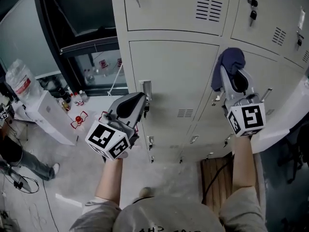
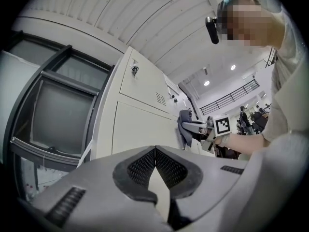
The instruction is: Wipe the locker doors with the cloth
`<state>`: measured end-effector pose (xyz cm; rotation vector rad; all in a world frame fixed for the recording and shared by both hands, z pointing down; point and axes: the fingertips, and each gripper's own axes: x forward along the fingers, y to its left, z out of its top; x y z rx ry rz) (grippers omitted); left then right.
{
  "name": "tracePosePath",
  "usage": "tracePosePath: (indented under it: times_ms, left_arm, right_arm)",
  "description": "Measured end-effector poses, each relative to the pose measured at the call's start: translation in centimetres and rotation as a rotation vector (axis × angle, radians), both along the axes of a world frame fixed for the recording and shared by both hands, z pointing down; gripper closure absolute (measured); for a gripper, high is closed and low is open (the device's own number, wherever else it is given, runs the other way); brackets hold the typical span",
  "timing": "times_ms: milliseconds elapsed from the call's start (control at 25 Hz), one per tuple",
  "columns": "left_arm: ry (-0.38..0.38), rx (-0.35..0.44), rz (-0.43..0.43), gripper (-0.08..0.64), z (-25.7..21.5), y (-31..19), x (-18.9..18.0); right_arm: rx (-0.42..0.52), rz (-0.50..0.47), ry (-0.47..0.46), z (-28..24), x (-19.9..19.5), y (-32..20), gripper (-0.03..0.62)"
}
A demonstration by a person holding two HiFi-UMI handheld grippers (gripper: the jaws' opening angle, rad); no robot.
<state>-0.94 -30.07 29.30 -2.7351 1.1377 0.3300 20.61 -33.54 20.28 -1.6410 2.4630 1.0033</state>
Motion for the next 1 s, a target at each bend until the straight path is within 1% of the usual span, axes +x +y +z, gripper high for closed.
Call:
tracePosePath:
  times_ms: [80,240,440,600,840,1000]
  left_arm:
    - [-0.001,0.001,-0.008,0.561,1.0,0.2,0.0]
    - [0.000,0.001,-0.037,0.561,3.0,0.3,0.2]
    - [0.024,-0.005,-0.060,0.561,4.7,0.9,0.6]
    - [0.063,-0.025,-0.095,0.561,7.0,1.6,-0.2]
    - [0.023,-0.069,-0.142,0.561,10.7,2.8,-1.1]
    - [0.009,-0.093,-0.153,0.561,13.1,3.6,-1.3]
  right_arm:
    - [-0.035,-0.045,-0.008,2.2,-0.1,1.3,0.531]
    - [-0.114,-0.122,-0.071,6.6,-0.6,2.9,0.532]
    - [-0.177,-0.174,-0.071,11.8,-2.8,4.3,0.532]
    - [-0.233,-0.201,-0.107,15.4,-4.1,5.3,0.532]
    - [-0.285,-0.221,-0.111,19.4,-4.8,6.8,0.532]
    - [-0.311,-0.235,-0.125,21.9,-5.2,7.9,0.532]
